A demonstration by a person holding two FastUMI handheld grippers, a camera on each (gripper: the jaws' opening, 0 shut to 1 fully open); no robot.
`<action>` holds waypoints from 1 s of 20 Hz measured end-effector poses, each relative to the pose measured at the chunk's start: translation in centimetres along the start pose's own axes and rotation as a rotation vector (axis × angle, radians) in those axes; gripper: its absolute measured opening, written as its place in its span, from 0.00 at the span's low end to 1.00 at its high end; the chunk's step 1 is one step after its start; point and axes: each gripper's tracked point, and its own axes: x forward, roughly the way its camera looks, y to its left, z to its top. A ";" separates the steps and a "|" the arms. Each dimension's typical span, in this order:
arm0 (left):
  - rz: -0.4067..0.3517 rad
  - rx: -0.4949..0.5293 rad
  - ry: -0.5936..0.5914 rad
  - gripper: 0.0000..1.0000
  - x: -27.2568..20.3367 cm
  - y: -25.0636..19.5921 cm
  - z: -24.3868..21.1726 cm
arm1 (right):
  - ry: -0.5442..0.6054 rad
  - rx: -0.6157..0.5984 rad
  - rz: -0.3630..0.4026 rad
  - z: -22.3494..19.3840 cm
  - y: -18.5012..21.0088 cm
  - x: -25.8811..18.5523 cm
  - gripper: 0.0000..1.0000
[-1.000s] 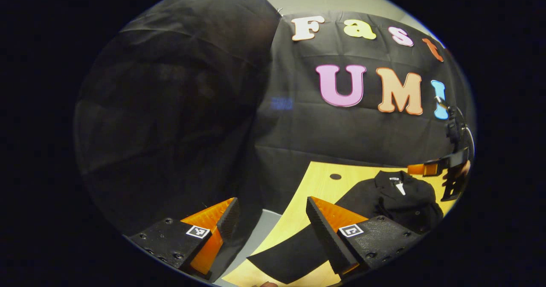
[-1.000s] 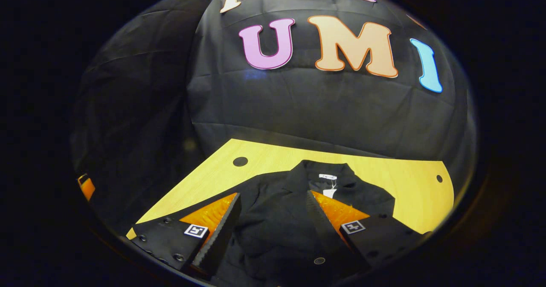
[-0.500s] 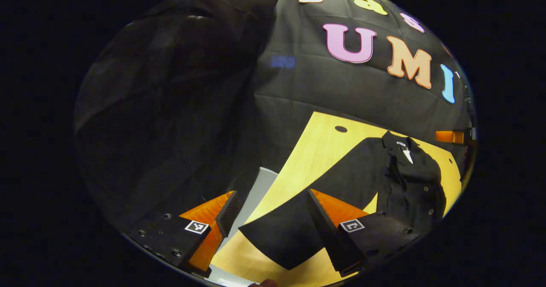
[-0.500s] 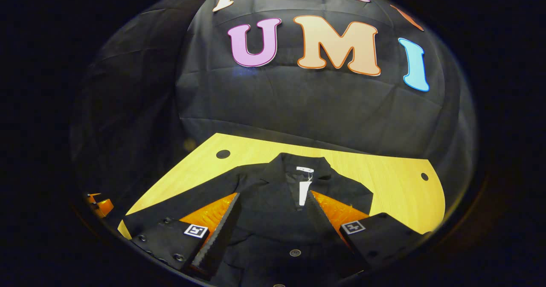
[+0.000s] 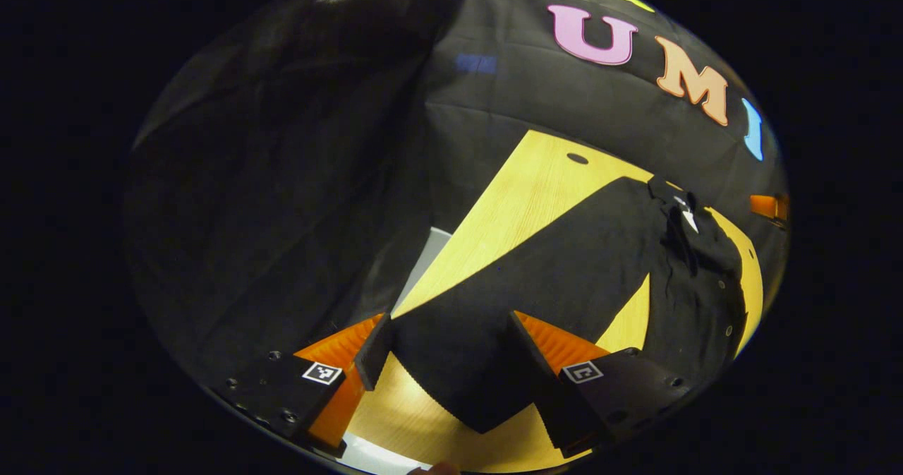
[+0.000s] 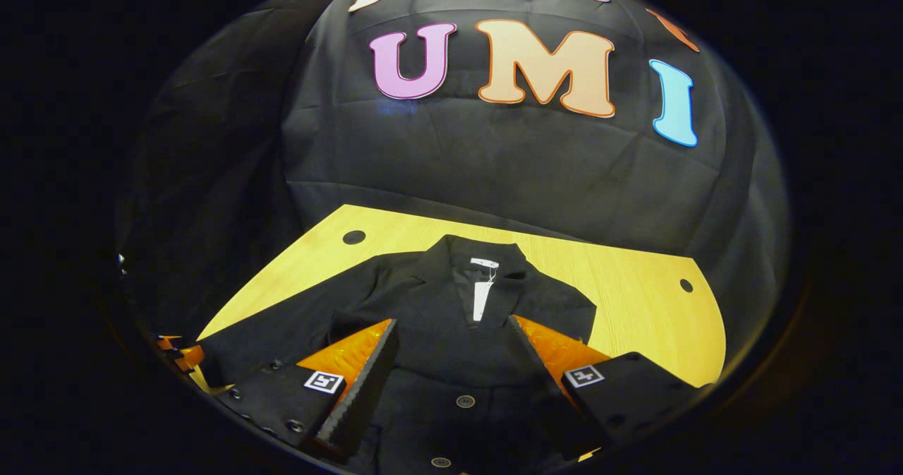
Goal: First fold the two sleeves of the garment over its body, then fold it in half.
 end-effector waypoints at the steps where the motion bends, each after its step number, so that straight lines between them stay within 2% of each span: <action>1: 0.002 0.001 0.011 0.97 0.3 0.0 -0.4 | 0.000 0.001 -0.003 -0.1 -0.1 -0.2 0.97; 9: 0.016 0.048 0.004 0.98 1.0 -0.3 -1.7 | 0.009 0.001 -0.008 -1.1 -0.9 -1.0 0.97; 10: 0.001 0.047 0.000 0.94 0.8 -0.8 -1.5 | 0.008 0.002 -0.008 -1.3 -1.0 -1.2 0.97; 14: -0.012 0.012 -0.042 0.31 1.1 -2.6 -1.4 | 0.012 0.009 -0.011 -2.5 -2.2 -1.9 0.99; 15: -0.008 0.012 -0.045 0.23 1.1 -2.8 -1.5 | 0.014 0.016 -0.013 -2.9 -2.6 -2.2 0.99; 16: 0.001 0.016 -0.050 0.10 1.1 -2.7 -1.5 | 0.015 0.025 -0.013 -3.2 -3.1 -2.5 0.99; 18: 0.015 0.024 -0.044 0.00 1.2 -2.7 -1.5 | 0.014 0.038 -0.022 -3.7 -4.3 -3.2 0.99; 20: 0.015 -0.011 -0.021 0.00 0.8 -2.5 -1.5 | 0.007 0.052 -0.029 -4.1 -5.7 -3.9 0.99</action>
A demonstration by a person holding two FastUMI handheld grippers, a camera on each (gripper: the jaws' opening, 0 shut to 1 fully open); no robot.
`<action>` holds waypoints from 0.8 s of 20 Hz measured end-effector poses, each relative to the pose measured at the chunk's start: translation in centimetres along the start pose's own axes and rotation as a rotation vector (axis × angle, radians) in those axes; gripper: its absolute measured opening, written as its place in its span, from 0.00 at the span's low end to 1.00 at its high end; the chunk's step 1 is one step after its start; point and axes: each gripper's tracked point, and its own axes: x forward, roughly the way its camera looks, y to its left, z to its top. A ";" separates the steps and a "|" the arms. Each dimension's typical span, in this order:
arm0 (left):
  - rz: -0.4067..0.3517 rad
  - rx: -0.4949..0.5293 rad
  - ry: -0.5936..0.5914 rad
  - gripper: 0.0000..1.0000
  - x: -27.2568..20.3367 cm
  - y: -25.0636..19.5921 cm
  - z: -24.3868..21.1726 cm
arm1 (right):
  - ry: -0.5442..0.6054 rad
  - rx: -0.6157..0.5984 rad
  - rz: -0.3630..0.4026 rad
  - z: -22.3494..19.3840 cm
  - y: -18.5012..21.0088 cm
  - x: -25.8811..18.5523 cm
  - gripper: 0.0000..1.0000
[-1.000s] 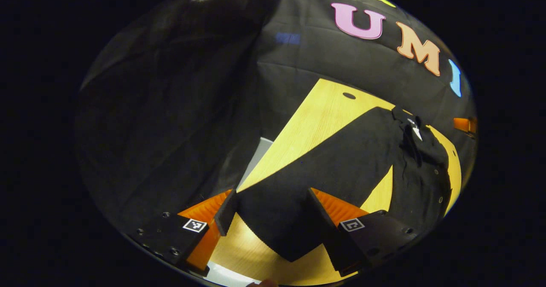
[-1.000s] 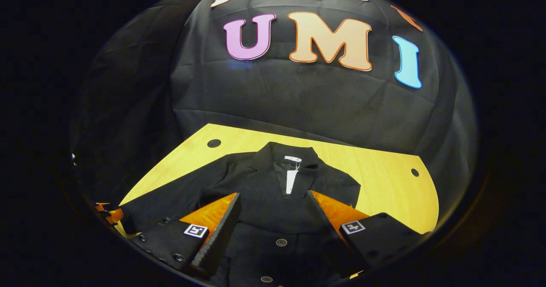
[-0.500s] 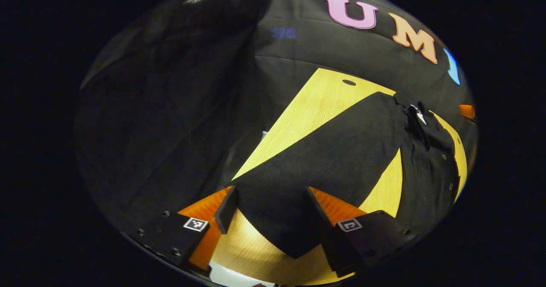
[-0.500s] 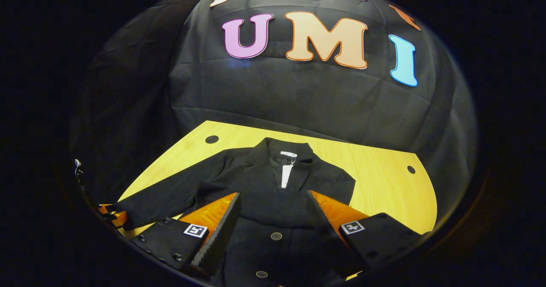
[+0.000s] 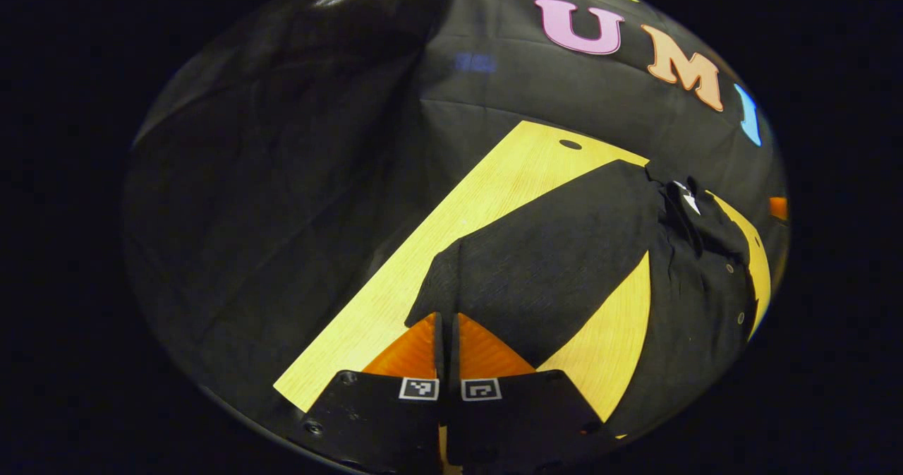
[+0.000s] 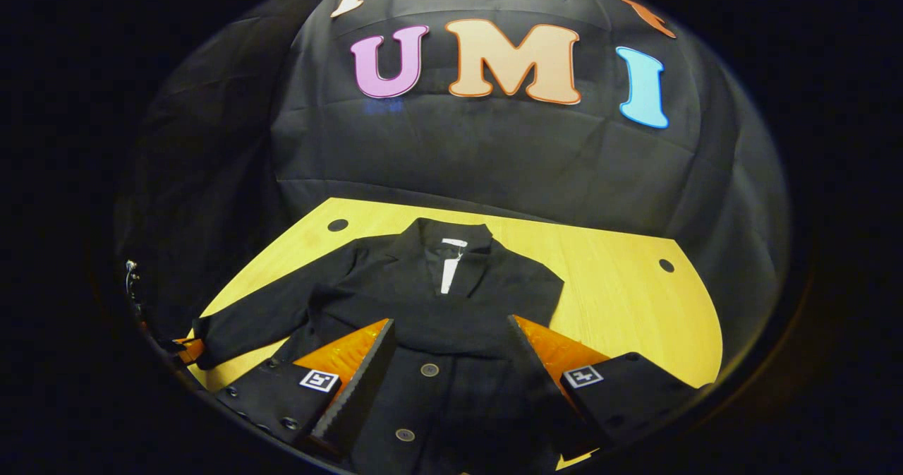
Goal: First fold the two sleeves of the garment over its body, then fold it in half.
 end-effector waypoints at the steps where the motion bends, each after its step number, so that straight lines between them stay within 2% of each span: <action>1: 0.001 -0.029 0.005 0.00 0.0 -0.2 0.4 | -0.005 0.009 -0.003 -0.1 -0.7 -0.3 0.99; 4: -0.010 -0.082 -0.034 0.00 -1.3 -0.7 2.4 | -0.025 0.036 -0.010 -0.4 -2.7 -1.5 0.99; 9: -0.044 -0.006 -0.111 0.00 -2.6 -3.9 7.1 | -0.064 0.102 -0.004 -0.8 -4.8 -3.5 1.00; 16: -0.165 0.092 -0.164 0.00 -3.7 -11.8 11.4 | -0.194 0.122 -0.024 0.1 -7.7 -7.3 0.99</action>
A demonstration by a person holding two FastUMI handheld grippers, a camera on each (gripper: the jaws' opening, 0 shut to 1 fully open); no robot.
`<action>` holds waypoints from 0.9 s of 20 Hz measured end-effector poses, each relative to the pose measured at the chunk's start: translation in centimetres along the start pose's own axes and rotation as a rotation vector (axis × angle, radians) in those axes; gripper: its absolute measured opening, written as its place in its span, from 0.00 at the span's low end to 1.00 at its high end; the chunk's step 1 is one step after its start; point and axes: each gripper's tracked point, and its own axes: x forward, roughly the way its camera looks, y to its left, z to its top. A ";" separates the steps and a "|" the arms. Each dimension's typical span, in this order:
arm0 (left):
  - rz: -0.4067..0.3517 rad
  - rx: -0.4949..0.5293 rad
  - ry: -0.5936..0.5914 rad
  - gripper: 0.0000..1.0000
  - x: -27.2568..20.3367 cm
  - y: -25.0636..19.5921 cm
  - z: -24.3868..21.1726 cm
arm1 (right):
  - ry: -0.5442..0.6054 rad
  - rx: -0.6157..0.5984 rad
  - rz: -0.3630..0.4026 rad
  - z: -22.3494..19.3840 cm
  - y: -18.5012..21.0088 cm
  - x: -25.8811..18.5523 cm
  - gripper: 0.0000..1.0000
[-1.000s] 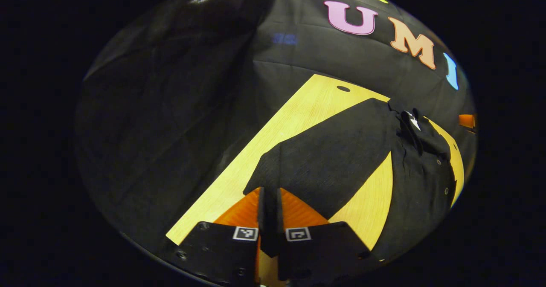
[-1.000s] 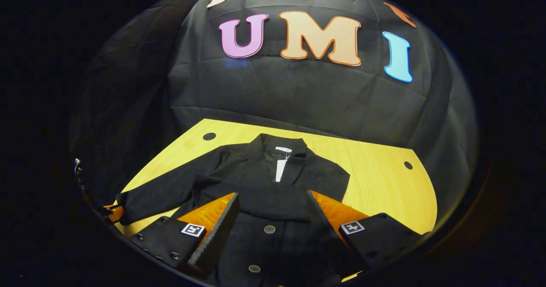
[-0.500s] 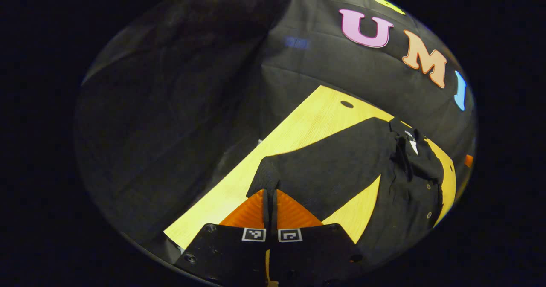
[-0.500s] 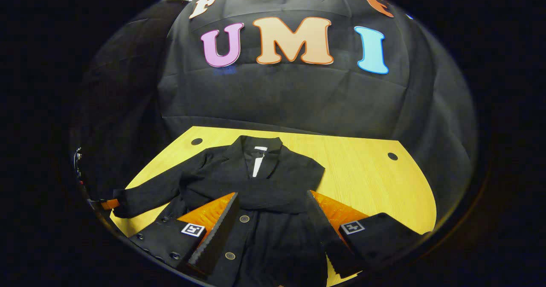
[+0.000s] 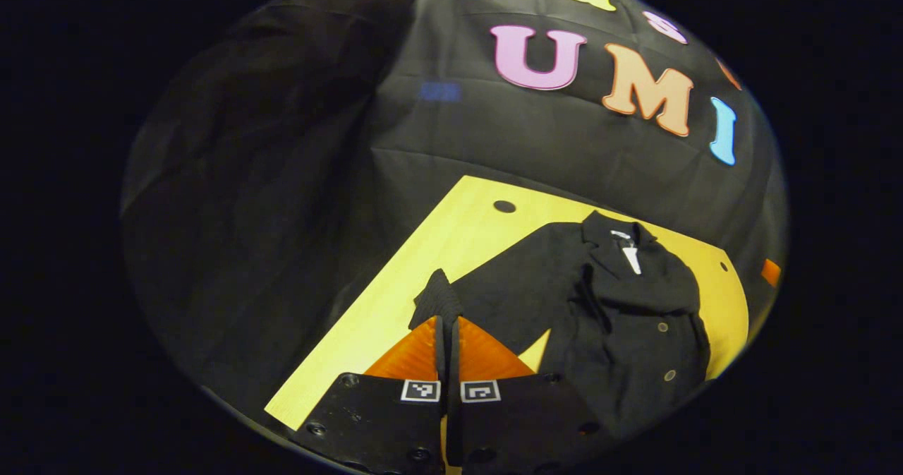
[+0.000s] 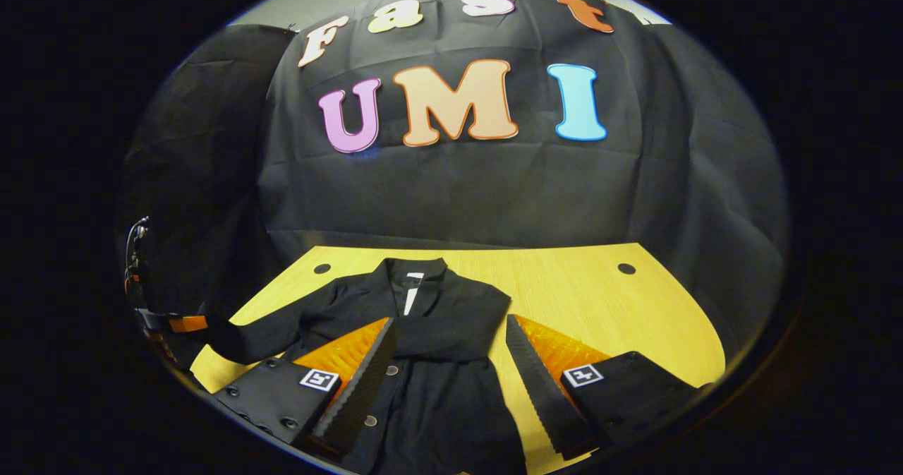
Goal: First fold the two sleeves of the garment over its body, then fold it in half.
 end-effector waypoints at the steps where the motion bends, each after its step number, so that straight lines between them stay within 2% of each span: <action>1: -0.019 0.017 -0.006 0.00 0.2 -1.1 0.6 | -0.008 0.001 -0.003 0.0 -0.5 -0.5 0.99; 9: -0.164 0.153 -0.051 0.00 1.9 -10.8 5.0 | -0.043 0.045 -0.041 -1.1 -4.2 -3.7 0.99; 18: -0.350 0.280 -0.034 0.00 3.7 -23.4 5.5 | -0.045 0.092 -0.106 -3.2 -8.9 -7.2 0.98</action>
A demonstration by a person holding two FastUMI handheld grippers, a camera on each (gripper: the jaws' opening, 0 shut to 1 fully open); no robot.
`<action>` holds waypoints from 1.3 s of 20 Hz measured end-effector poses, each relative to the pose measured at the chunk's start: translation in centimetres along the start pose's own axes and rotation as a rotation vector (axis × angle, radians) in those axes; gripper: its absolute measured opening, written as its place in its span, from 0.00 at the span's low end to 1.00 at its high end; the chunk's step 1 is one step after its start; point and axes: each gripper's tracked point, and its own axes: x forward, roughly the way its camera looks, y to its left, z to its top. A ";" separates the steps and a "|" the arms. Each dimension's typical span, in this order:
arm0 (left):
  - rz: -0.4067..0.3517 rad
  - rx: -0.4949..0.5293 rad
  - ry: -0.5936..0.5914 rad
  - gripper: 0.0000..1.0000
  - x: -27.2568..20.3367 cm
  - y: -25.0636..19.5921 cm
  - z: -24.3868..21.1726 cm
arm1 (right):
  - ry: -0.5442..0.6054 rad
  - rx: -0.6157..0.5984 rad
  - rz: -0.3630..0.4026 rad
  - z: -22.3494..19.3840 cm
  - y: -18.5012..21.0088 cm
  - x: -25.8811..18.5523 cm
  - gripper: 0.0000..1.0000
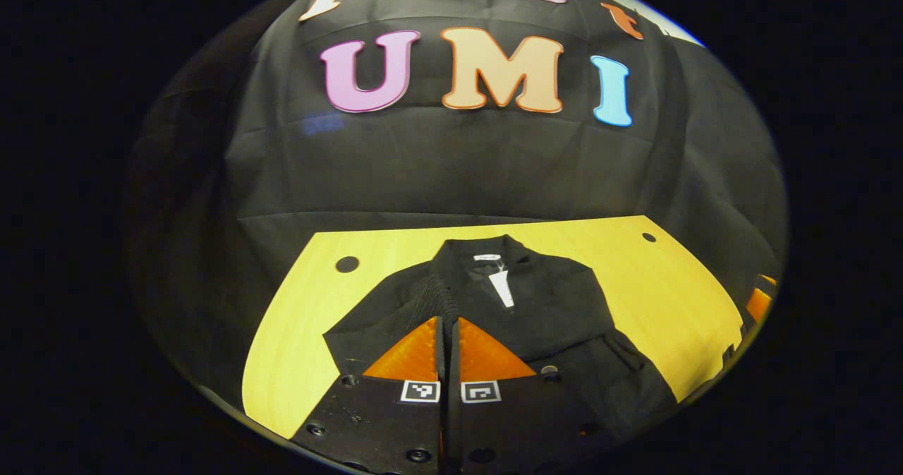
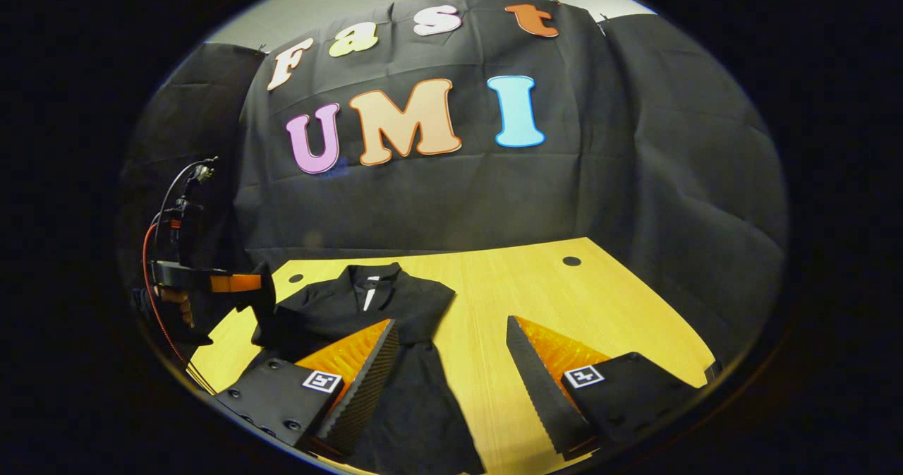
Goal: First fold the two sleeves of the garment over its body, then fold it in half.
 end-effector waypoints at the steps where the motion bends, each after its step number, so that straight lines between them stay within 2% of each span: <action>1: -0.015 0.009 0.002 0.00 0.6 -1.1 0.3 | 0.001 0.003 -0.011 -0.2 -0.6 -0.3 0.98; 12: -0.137 0.094 0.056 0.00 5.3 -10.5 0.5 | 0.008 0.054 -0.110 -1.6 -6.8 -3.4 0.98; 20: -0.171 0.132 0.099 0.00 8.0 -15.1 -0.4 | 0.026 0.072 -0.159 -2.2 -9.6 -4.0 0.98; 24: -0.164 0.142 0.117 0.01 9.1 -16.9 -0.7 | 0.047 0.082 -0.154 -2.9 -9.9 -3.9 0.98; 26: -0.153 0.103 0.043 0.67 9.2 -17.7 1.3 | 0.050 0.070 -0.135 -2.9 -10.0 -3.5 0.98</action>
